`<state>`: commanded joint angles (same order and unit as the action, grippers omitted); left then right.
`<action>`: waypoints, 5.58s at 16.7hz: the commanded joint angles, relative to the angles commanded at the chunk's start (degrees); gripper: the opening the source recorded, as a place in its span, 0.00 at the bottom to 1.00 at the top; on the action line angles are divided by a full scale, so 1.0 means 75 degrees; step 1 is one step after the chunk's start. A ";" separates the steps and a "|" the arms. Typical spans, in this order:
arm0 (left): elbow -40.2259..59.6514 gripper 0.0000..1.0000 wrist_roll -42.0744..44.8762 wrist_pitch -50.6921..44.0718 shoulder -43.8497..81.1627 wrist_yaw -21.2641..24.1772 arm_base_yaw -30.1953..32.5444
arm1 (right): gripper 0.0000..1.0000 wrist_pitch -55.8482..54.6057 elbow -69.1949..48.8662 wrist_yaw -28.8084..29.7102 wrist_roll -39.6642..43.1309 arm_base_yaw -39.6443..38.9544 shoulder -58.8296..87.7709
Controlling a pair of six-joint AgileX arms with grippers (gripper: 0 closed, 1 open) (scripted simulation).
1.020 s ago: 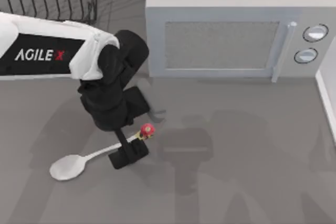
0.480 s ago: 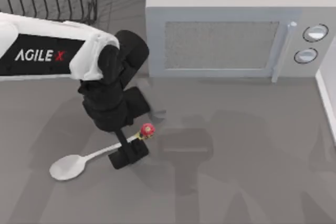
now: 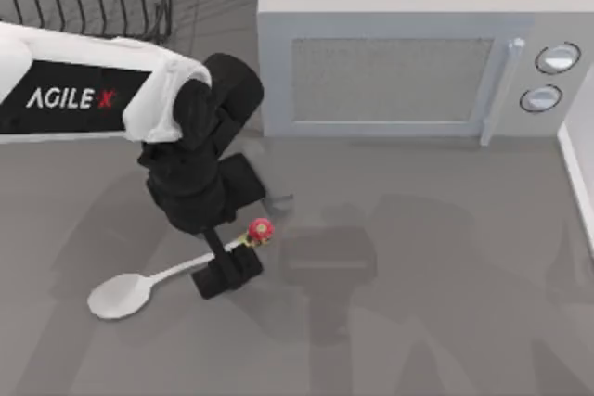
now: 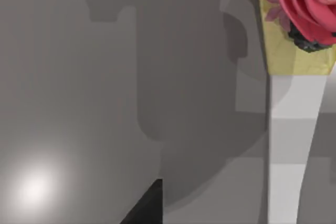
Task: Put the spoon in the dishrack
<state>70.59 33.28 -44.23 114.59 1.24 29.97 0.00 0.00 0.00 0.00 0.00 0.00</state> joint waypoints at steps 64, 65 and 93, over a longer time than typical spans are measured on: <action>-0.1745 0.00 -0.4309 1.0201 -0.3479 0.0893 -0.4769 | 1.00 0.0000 0.0000 0.0000 0.0000 0.0000 0.0000; -0.1875 0.00 -0.4307 1.0737 -0.3085 0.0838 -0.4709 | 1.00 0.0000 0.0000 0.0000 0.0000 0.0000 0.0000; -0.2355 1.00 -0.4317 1.2240 -0.1868 0.0642 -0.4505 | 1.00 0.0000 0.0000 0.0000 0.0000 0.0000 0.0000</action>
<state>52.93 0.90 47.58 100.58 6.05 -3.82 0.00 0.00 0.00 0.00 0.00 0.00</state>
